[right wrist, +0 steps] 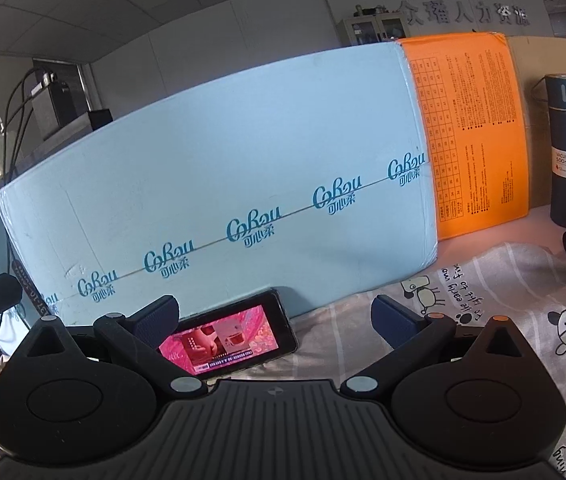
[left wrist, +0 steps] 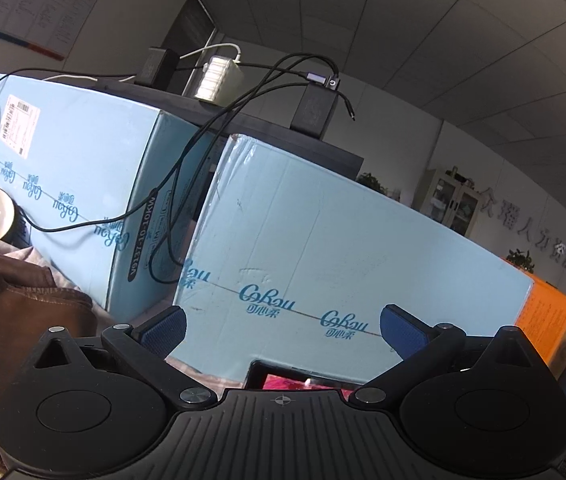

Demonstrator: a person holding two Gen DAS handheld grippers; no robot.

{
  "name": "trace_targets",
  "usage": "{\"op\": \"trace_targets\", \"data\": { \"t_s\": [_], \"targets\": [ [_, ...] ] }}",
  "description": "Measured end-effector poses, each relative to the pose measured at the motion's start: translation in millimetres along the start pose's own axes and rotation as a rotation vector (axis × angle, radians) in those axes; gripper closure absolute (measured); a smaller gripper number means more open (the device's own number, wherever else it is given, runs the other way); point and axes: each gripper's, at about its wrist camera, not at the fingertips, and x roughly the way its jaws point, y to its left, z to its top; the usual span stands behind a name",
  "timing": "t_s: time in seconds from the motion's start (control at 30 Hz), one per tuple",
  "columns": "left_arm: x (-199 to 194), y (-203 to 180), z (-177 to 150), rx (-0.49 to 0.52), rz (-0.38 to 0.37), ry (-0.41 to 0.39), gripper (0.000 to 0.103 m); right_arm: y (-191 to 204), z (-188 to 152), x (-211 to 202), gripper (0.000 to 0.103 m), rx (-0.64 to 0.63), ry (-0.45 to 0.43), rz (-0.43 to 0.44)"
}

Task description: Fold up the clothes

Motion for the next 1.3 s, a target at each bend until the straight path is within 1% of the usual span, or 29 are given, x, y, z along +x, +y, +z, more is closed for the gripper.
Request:
{"op": "trace_targets", "data": {
  "t_s": [0.07,0.17,0.23,0.33,0.37,0.5,0.63,0.7,0.77,0.9,0.97,1.07,1.17,1.23,1.3],
  "targets": [
    [1.3,-0.2,2.4,-0.016,0.014,0.016,0.0,0.3,2.7,-10.6,0.0,0.014,-0.034,0.003],
    [-3.3,6.8,9.6,-0.096,0.008,0.045,0.0,3.6,7.9,-31.9,0.0,0.006,-0.06,-0.028],
    [-16.0,9.5,16.6,-0.123,-0.026,0.02,0.0,6.1,11.1,-51.2,0.0,-0.014,-0.077,-0.066],
    [-36.7,11.5,25.9,-0.143,-0.069,-0.055,0.0,7.2,7.5,-88.5,0.0,-0.052,-0.124,-0.138],
    [-41.2,11.6,27.4,-0.143,-0.073,-0.076,0.0,6.2,5.0,-100.8,0.0,-0.065,-0.142,-0.152],
    [-47.7,4.5,26.9,-0.121,-0.114,-0.11,0.0,-0.5,2.3,-146.4,0.0,-0.121,-0.151,-0.201],
    [-53.4,-3.4,26.1,-0.096,-0.16,-0.141,0.0,-21.9,0.1,-195.5,0.0,-0.096,-0.24,-0.224],
    [-57.2,-11.8,23.4,-0.065,-0.197,-0.147,0.0,-35.6,-0.3,-209.4,0.0,-0.071,-0.253,-0.239],
    [-61.3,-25.9,17.7,-0.003,-0.248,-0.141,0.0,-49.0,-1.9,-218.7,0.0,-0.046,-0.256,-0.263],
    [-66.1,-51.7,4.5,0.07,-0.346,-0.116,0.0,-75.0,-5.9,-235.0,0.0,-0.026,-0.283,-0.295],
    [-66.8,-61.6,-3.5,0.069,-0.41,-0.102,0.0,-88.2,-7.9,-243.1,0.0,-0.017,-0.297,-0.311],
    [-62.2,-78.5,-16.6,0.066,-0.459,-0.058,0.0,-108.7,-11.6,-256.5,0.0,-0.008,-0.32,-0.336],
    [-54.9,-100.5,-25.5,-0.003,-0.492,0.024,0.0,-134.3,-15.1,-269.5,0.0,-0.009,-0.339,-0.364],
    [-51.3,-117.6,-29.6,-0.037,-0.554,0.07,0.0,-151.9,-14.4,-271.5,0.0,0.021,-0.34,-0.386],
    [-51.8,-138.5,-33.4,-0.024,-0.59,0.062,0.0,-167.4,-14.7,-271.6,0.0,0.06,-0.337,-0.395]
  ]
}}
